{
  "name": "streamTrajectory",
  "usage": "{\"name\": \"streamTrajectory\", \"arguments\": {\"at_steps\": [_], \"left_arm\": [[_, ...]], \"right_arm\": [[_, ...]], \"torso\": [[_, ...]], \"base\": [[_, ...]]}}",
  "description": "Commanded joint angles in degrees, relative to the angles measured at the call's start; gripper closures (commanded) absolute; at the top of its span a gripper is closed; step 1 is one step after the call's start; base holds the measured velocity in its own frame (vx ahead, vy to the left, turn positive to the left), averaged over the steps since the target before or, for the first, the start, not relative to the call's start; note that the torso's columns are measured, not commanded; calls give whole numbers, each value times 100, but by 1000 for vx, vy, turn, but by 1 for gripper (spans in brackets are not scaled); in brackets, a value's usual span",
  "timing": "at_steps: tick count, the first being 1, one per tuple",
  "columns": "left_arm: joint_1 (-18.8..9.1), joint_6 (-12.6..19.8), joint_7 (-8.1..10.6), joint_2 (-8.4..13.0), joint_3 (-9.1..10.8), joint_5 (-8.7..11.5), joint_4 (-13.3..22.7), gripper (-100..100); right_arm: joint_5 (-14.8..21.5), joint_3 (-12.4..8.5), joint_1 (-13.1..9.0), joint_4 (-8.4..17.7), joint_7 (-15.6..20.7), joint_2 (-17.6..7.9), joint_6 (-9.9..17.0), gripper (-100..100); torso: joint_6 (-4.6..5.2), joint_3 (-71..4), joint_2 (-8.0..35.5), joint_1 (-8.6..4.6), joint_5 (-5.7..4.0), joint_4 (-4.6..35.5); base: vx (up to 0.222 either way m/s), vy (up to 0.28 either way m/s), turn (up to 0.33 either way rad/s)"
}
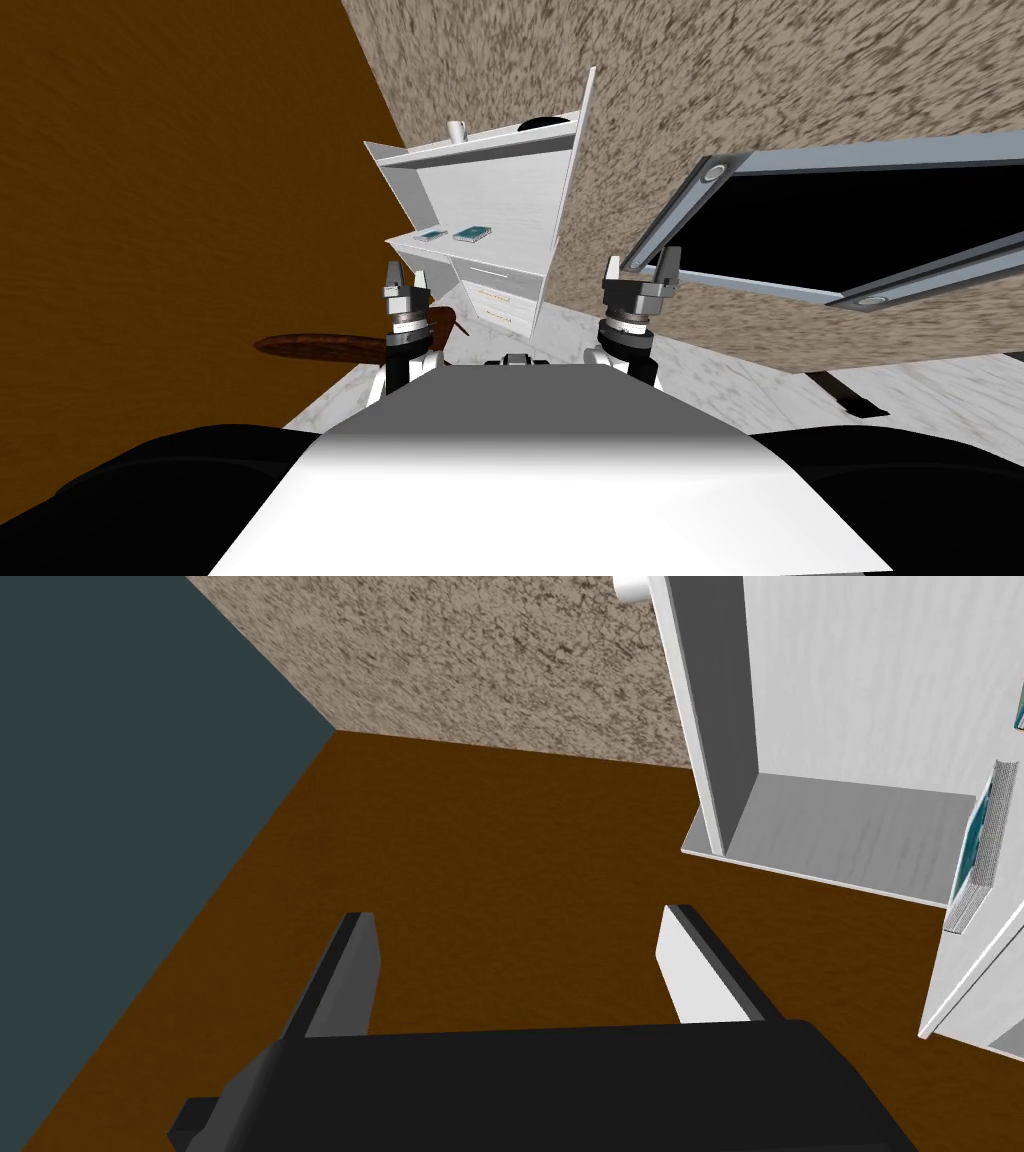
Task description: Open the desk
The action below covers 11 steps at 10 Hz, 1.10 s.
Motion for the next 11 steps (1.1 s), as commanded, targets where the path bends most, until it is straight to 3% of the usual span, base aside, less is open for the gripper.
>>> {"name": "streamTrajectory", "arguments": {"at_steps": [1, 5, 11], "left_arm": [[-33, -10, -22, 355, -25, -20, 113, -100], [-137, -42, -91, 733, -105, -81, 469, -100], [-343, -105, -228, 841, -265, -203, 1177, -100]], "right_arm": [[0, 0, 0, 2, 0, 0, 0, 0], [0, 0, 1, 3, 0, 0, 0, 0], [0, 0, 1, 3, 0, 0, 0, 0]], "torso": [[1, -396, 190, 2, 1, 188], [0, -541, 262, 1, 0, 266], [0, -538, 267, 4, 1, 268]], "base": [[22, 3, -31], [41, 7, -44], [58, 14, -60]]}}
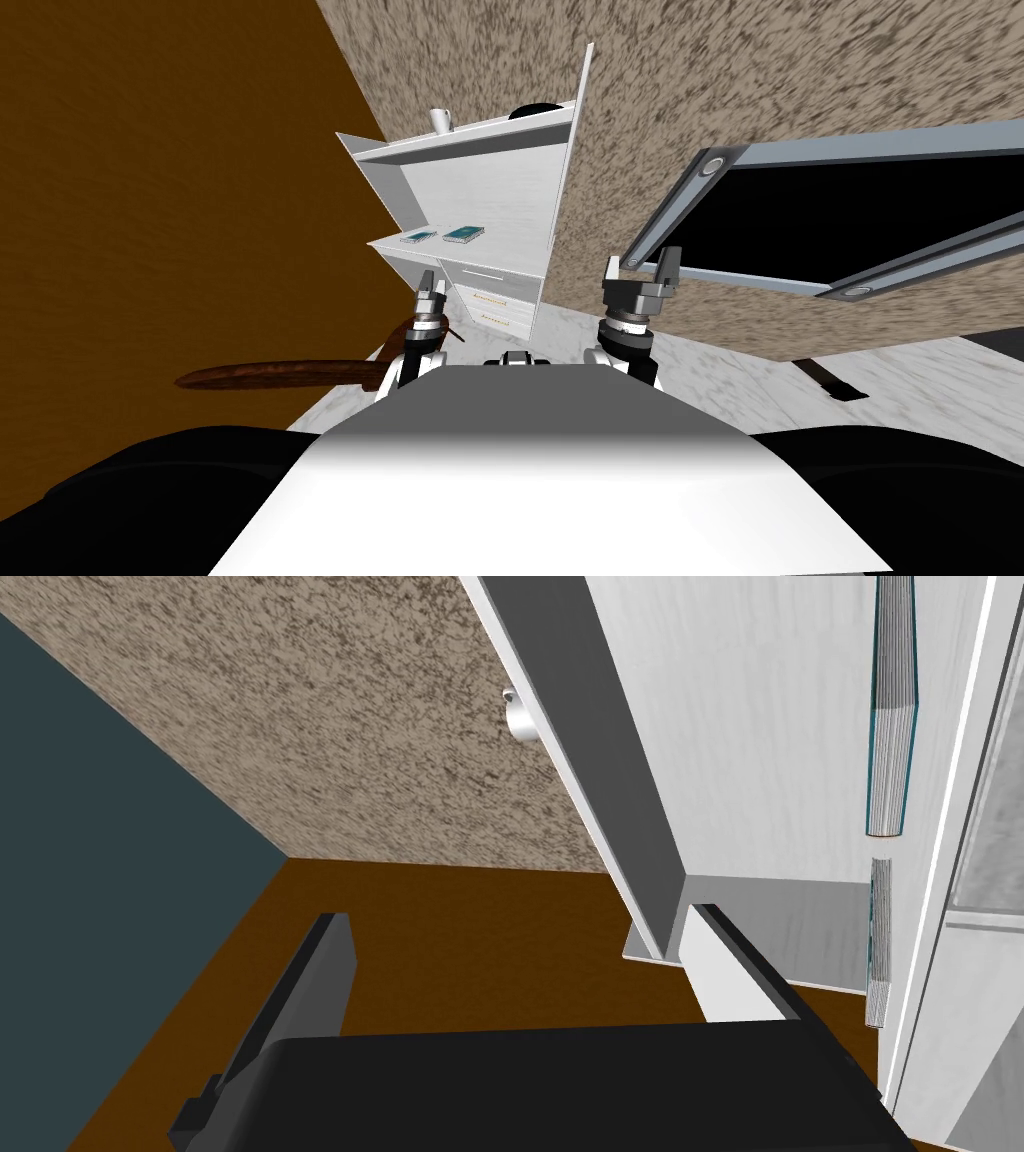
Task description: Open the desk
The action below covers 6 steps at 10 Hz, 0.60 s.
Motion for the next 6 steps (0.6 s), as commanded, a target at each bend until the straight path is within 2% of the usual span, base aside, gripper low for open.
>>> {"name": "streamTrajectory", "arguments": {"at_steps": [1, 6], "left_arm": [[-92, -37, -58, -7, -60, -48, 324, -100], [-247, -85, -161, -112, -180, -140, 859, -100]], "right_arm": [[0, 0, 0, 0, 0, 0, 0, 0], [0, 0, 0, 0, 0, 0, 0, 0]], "torso": [[0, 1, 1, -3, -1, 0], [0, 0, 0, -4, -1, 0]], "base": [[55, 12, -54], [53, 12, -56]]}}
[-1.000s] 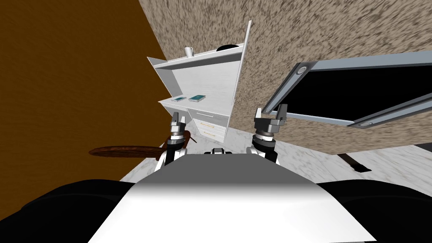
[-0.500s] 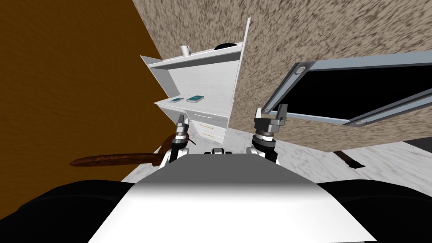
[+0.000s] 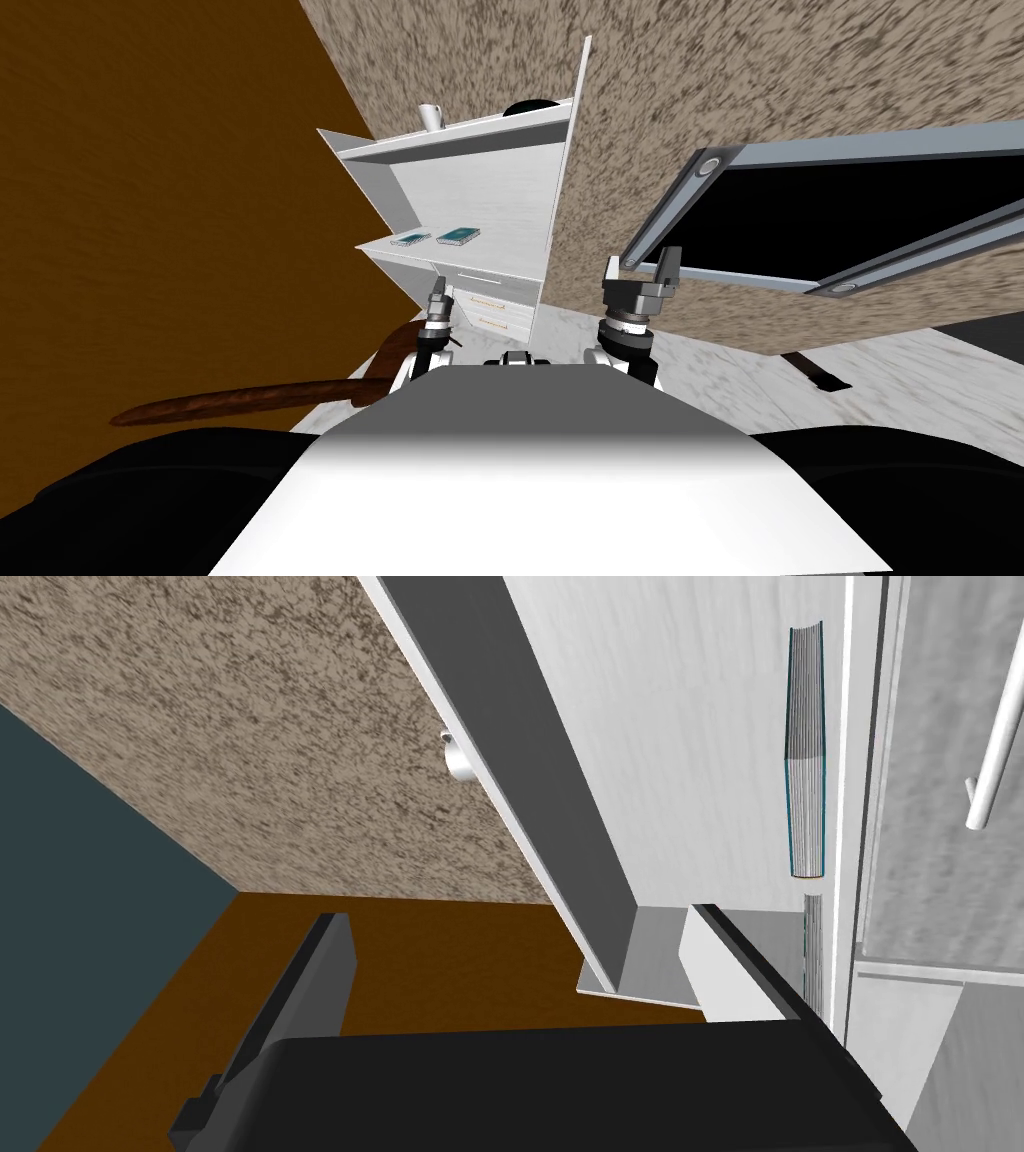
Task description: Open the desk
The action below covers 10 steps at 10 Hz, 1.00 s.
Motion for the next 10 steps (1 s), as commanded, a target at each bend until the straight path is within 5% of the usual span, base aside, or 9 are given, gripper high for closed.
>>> {"name": "streamTrajectory", "arguments": {"at_steps": [1, 10], "left_arm": [[-50, -47, -51, -53, -59, -43, 261, -100], [-378, -147, -269, 2, -312, -237, 1386, -100]], "right_arm": [[0, 0, 0, 0, 0, 0, 0, 0], [0, 0, 0, 0, 0, 0, 0, 0]], "torso": [[0, 0, 0, 0, 0, 0], [0, -1, -2, -2, -1, -1]], "base": [[49, 14, -43], [59, 17, -65]]}}
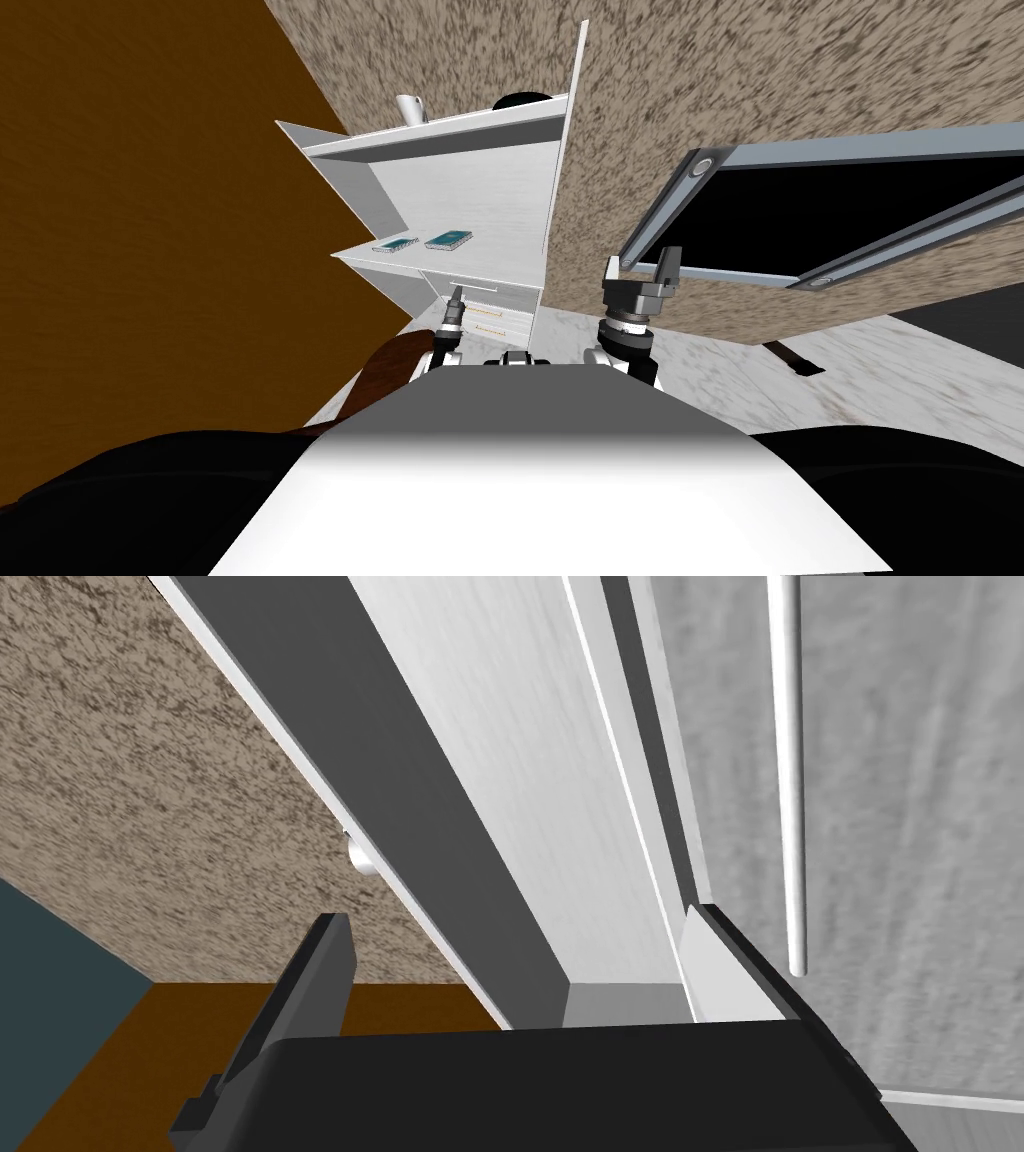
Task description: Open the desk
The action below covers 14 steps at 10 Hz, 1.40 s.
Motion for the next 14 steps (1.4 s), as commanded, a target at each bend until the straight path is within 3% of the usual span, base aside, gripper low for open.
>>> {"name": "streamTrajectory", "arguments": {"at_steps": [1, 10, 13, 14], "left_arm": [[-88, -48, -66, 74, -67, -52, 335, -100], [-405, -146, -277, 337, -312, -241, 1426, -100], [-378, 111, -184, 380, -287, -224, 1097, -100], [-372, 54, -198, 374, -289, -224, 1137, -100]], "right_arm": [[0, 0, 0, 0, 0, 0, 0, 0], [0, 0, 0, 0, 0, 0, 0, 0], [0, 0, 0, 0, 0, 0, 0, 0], [0, 0, 1, 0, 0, 0, 0, 0]], "torso": [[-1, 0, 0, 3, 1, 0], [0, 3, 5, 0, 0, 1], [0, -2, -5, -8, -2, 0], [0, -8, -13, -6, -2, -4]], "base": [[57, 22, -59], [56, 22, -59], [61, -4, -22], [42, -6, -3]]}}
